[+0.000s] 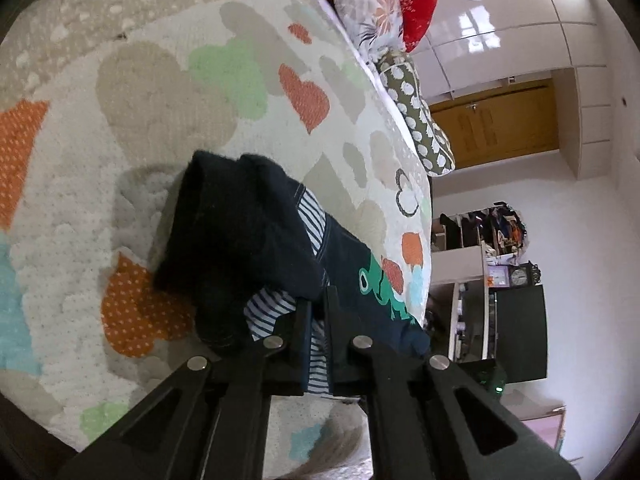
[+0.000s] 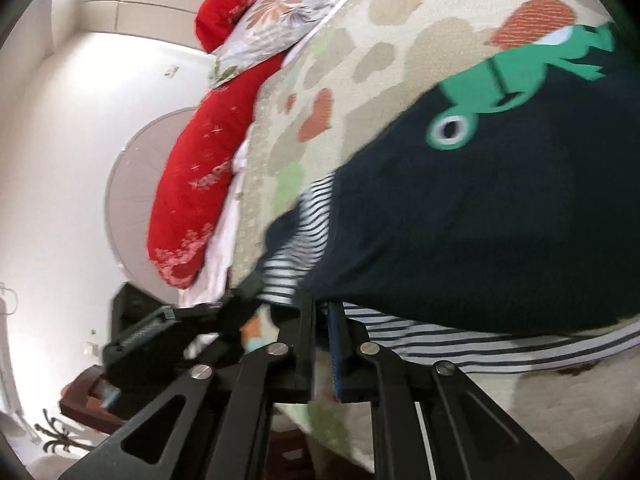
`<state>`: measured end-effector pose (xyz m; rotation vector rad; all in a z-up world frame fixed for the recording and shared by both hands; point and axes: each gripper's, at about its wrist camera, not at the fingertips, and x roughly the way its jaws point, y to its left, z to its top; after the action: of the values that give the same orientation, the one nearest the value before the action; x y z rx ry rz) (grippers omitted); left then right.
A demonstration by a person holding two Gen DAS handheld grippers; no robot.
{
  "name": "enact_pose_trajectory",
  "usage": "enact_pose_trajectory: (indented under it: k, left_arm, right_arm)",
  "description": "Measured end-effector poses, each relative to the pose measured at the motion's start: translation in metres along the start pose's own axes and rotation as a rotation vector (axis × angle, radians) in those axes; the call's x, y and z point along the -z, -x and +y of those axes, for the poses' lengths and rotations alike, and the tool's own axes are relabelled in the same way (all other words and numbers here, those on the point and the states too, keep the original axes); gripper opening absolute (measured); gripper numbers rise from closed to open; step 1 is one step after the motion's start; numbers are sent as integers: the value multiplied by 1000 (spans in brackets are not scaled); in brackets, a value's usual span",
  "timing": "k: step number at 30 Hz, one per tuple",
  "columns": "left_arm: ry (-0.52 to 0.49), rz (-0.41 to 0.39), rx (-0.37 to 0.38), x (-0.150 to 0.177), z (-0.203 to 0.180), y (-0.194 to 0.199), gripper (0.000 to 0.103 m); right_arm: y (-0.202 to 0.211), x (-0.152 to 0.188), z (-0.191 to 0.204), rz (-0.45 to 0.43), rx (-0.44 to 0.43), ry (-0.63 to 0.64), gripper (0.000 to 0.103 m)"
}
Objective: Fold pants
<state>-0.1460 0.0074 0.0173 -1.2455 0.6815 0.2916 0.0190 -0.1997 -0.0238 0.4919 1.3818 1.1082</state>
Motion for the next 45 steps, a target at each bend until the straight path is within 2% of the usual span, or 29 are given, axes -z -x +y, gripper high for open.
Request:
enact_pose_trajectory:
  k: [1, 2, 8, 9, 10, 12, 13, 14, 19, 23, 24, 30, 33, 34, 37, 41, 45]
  left_arm:
    - [-6, -5, -6, 0, -2, 2, 5]
    - [-12, -9, -11, 0, -4, 3, 5]
    - [-72, -41, -39, 3, -17, 11, 5]
    - [-81, -50, -47, 3, -19, 12, 5]
    - [-90, -61, -55, 3, -22, 14, 5]
    - [-93, -67, -56, 4, -24, 15, 5]
    - [-91, -68, -53, 4, -25, 16, 5]
    - [-90, -69, -51, 4, -25, 18, 5]
    - [-111, -85, -55, 6, -32, 29, 5]
    - [-112, -93, -68, 4, -34, 31, 5]
    - [-107, -93, -70, 3, -33, 30, 5]
    - [-89, -93, -89, 2, -28, 25, 5]
    - [-82, -101, -103, 2, -27, 25, 5]
    - [-80, -102, -103, 1, -27, 25, 5]
    - [-79, -107, -111, 0, -30, 24, 5]
    - [-91, -131, -119, -10, -42, 24, 5]
    - [-65, -115, -130, -47, -52, 4, 5]
  right_arm:
    - [3, -1, -8, -9, 12, -16, 23]
    - [5, -2, -14, -18, 16, -32, 27]
    - [34, -9, -59, -90, -3, -158, 31]
    - [38, -8, -64, -87, -29, -187, 32]
    - [42, -5, -69, -75, -91, -226, 35]
    - [46, 1, -67, -64, -146, -229, 47]
    - [45, 3, -63, -60, -153, -215, 58]
    - [44, 5, -60, -51, -159, -203, 62]
    - [21, 8, -67, 13, -198, -288, 62]
    - [34, 1, -81, -80, -140, -303, 62]
    - [43, -1, -87, -117, -104, -317, 62]
    - [94, -9, -118, -298, 1, -350, 51]
    - [113, -14, -129, -356, 54, -349, 22]
    - [118, -16, -132, -364, 71, -338, 7]
    - [133, -25, -133, -367, 80, -283, 4]
    - [144, -37, -107, -338, 75, -189, 4]
    - [149, -70, -91, -324, 53, -166, 4]
